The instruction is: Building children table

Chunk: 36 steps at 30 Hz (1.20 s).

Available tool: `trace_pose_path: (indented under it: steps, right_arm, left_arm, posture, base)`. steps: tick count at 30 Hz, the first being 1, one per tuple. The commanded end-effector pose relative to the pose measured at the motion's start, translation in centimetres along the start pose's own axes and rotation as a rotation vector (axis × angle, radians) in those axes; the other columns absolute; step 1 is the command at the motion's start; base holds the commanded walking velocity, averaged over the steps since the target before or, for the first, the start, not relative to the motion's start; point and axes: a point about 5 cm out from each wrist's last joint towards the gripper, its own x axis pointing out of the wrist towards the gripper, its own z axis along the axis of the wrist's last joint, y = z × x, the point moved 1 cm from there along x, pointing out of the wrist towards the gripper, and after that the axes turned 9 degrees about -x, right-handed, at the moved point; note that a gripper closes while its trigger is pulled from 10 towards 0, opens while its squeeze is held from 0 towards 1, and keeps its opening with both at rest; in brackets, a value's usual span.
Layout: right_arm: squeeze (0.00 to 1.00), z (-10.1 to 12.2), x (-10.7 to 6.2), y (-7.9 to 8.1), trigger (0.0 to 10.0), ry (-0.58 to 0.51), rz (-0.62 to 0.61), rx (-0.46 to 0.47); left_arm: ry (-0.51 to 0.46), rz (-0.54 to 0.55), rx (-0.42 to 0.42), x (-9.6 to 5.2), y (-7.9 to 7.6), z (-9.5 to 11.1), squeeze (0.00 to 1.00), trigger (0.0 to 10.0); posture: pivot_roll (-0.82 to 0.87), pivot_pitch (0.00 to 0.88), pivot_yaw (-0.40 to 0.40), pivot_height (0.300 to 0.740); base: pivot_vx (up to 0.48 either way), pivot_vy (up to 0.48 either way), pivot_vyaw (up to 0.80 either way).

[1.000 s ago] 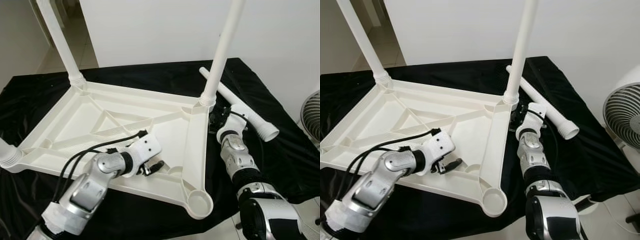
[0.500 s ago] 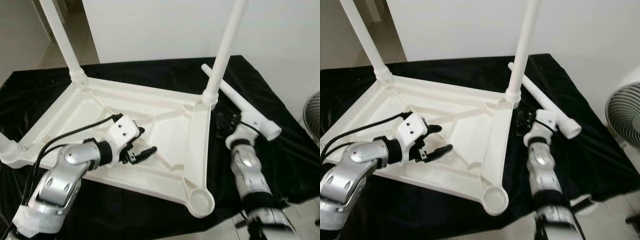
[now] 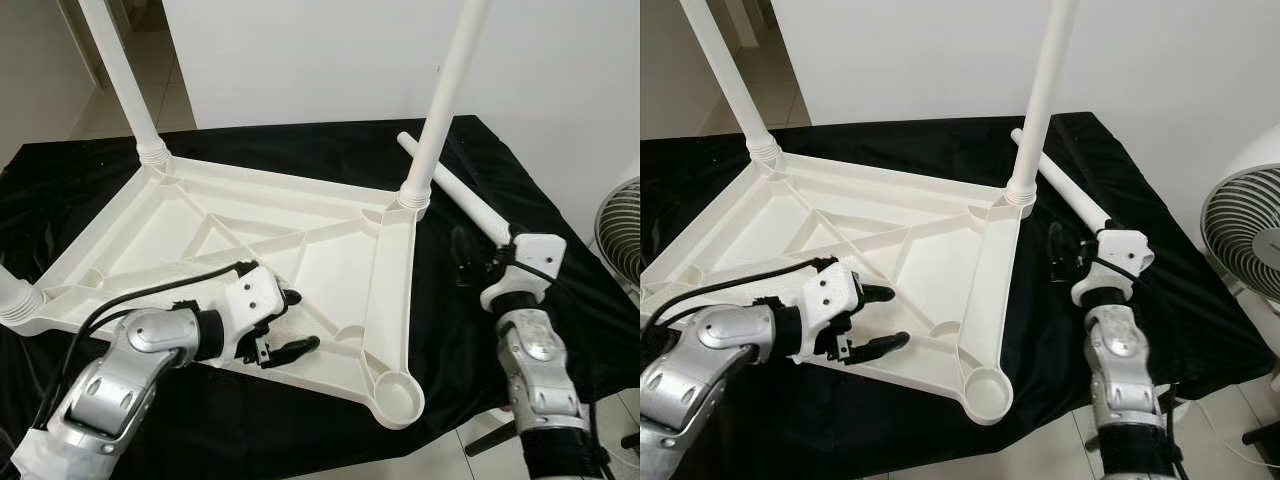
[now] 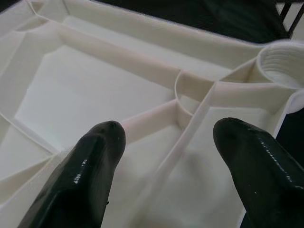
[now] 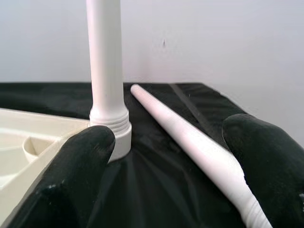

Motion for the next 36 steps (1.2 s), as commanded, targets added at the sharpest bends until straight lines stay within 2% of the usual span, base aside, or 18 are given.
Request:
trace_pose_path:
  steps: [1,8,11,12,13,23,24,25,26,36]
  right_arm:
    - [0.00,0.3,-0.5,-0.3,10.0,0.011,-0.009,0.016]
    - [0.00,0.9,-1.0,0.0,10.0,0.008,-0.012,0.034]
    - [0.00,1.4,-1.4,0.3,10.0,0.010,-0.005,0.044]
    - [0.00,1.4,-1.4,0.3,10.0,0.010,-0.005,0.044]
    - [0.00,1.6,-1.4,0.4,10.0,0.015,-0.002,0.048]
    - [0.00,2.0,-1.2,0.2,10.0,0.018,-0.005,0.044]
    - [0.00,2.0,-1.2,0.2,10.0,0.017,-0.007,0.043]
    - [0.00,2.0,-1.2,0.2,10.0,0.017,-0.007,0.043]
    - [0.00,2.1,-1.1,0.1,10.0,0.016,-0.009,0.042]
    - [0.00,2.2,-1.0,-0.1,10.0,0.022,-0.024,0.041]
  left_arm:
    - [0.049,0.001,0.021,0.6,0.1,-1.0,0.00,10.0]
    - [0.110,0.073,0.031,1.1,1.3,-2.1,0.00,10.0]
    - [0.171,0.172,0.015,1.5,2.9,-3.2,0.00,10.0]
    - [0.171,0.172,0.015,1.5,2.9,-3.2,0.00,10.0]
    - [0.191,0.219,-0.016,1.6,3.6,-3.6,0.00,10.0]
    - [0.207,0.252,-0.033,1.8,4.3,-3.9,0.00,10.0]
    - [0.208,0.262,-0.035,1.8,4.5,-3.9,0.00,6.4]
    - [0.208,0.262,-0.035,1.8,4.5,-3.9,0.00,6.4]
    - [0.205,0.279,-0.044,1.9,4.6,-3.9,0.00,0.0]
    - [0.180,0.319,-0.062,2.3,5.1,-3.4,0.00,0.0]
  posture:
    - [-0.03,0.083,0.040,0.740]
    - [-0.04,0.084,0.048,0.740]
    - [-0.05,0.081,0.050,0.740]
    - [-0.05,0.081,0.050,0.740]
    - [-0.05,0.077,0.051,0.740]
    - [-0.06,0.063,0.055,0.740]
    - [-0.06,0.062,0.055,0.740]
    - [-0.06,0.062,0.055,0.740]
    - [-0.06,0.059,0.057,0.740]
    - [-0.05,0.057,0.060,0.740]
  base:
    - [0.000,0.000,0.00]
    - [0.000,0.000,0.00]
    - [0.000,0.000,0.00]
    - [0.000,0.000,0.00]
    - [0.000,0.000,0.00]
    - [0.000,0.000,0.00]
    - [0.000,0.000,0.00]
    - [0.000,0.000,0.00]
    - [0.000,0.000,0.00]
    - [0.000,0.000,0.00]
